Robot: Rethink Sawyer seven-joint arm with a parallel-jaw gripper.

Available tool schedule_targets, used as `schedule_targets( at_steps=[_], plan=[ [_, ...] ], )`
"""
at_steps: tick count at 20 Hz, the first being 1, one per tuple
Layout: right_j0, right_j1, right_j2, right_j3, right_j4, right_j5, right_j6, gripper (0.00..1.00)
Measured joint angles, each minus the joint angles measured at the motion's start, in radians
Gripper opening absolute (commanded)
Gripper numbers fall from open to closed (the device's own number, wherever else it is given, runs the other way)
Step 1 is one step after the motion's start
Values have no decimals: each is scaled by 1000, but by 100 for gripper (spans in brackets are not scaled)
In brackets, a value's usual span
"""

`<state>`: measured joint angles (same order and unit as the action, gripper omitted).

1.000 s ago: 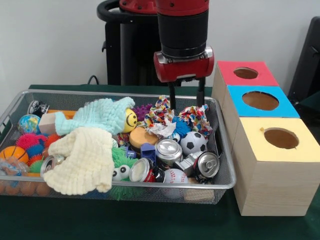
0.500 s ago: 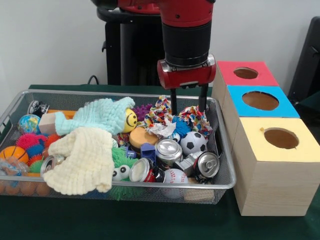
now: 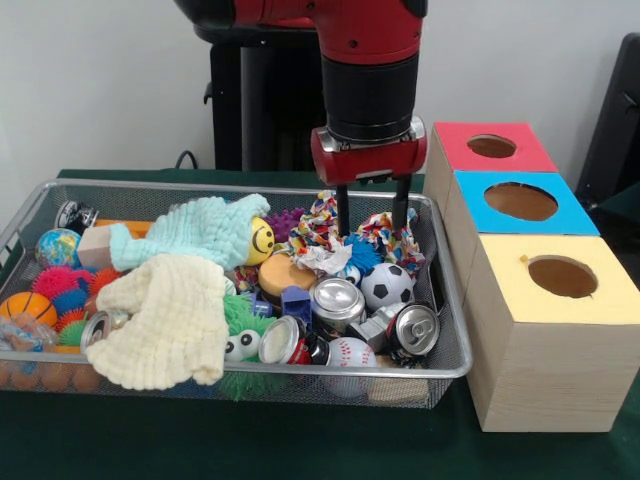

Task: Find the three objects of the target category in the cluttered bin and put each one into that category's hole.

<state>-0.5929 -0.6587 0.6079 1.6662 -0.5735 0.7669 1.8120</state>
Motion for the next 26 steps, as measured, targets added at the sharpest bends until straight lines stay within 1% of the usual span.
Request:
schedule_targets(
  at_steps=[12,16,26],
  plan=[
    [-31,24,0,12,-56,-105,0,100],
    [-49,44,0,12,-77,-114,0,100],
    [-52,90,0,12,-140,-157,0,100]
  ],
)
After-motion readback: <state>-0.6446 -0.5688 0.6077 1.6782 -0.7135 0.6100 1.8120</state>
